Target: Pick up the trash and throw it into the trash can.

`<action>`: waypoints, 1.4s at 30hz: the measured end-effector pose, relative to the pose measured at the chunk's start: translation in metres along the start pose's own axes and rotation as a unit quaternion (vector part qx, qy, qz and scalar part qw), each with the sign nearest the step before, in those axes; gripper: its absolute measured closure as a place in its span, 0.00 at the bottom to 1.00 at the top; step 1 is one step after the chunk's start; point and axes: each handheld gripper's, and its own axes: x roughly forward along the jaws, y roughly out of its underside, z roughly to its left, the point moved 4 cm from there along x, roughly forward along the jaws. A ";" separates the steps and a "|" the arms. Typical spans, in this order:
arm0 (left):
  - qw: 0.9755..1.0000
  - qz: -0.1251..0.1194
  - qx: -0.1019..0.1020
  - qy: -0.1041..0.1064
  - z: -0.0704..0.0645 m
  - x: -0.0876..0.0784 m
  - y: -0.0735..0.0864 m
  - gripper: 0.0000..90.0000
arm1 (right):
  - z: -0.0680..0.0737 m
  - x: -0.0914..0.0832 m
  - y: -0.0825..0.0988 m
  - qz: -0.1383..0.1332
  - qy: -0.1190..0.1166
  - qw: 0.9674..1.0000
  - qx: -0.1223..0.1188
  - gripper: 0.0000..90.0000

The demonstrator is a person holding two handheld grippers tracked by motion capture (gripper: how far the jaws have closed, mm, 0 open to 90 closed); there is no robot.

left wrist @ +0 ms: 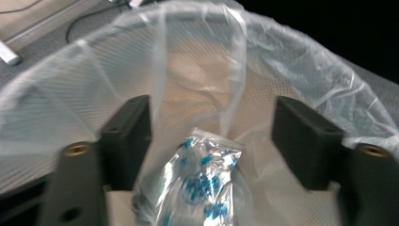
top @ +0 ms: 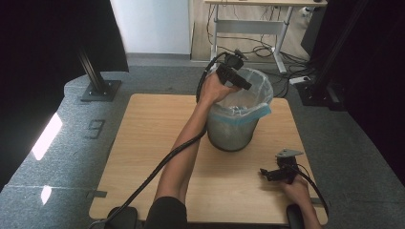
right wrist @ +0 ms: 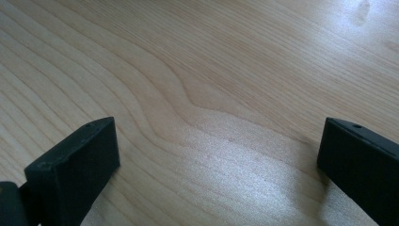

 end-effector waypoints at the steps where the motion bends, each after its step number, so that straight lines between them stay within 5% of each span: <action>1: 1.000 -0.002 -0.001 -0.002 0.001 -0.004 0.000 0.26 | 0.000 0.000 0.000 0.000 0.000 1.000 0.000 0.00; 14: 0.999 -0.029 0.006 -0.015 0.002 -0.040 0.005 0.03 | 0.000 0.000 0.000 0.000 0.000 1.000 0.000 0.00; 31: 0.998 -0.060 0.022 -0.018 0.006 -0.076 0.031 0.00 | 0.000 0.000 0.000 0.000 0.000 1.000 0.000 0.00; 42: 0.997 -0.070 0.012 -0.028 0.017 -0.096 0.055 0.00 | 0.000 0.000 0.000 0.000 0.000 1.000 -0.001 0.00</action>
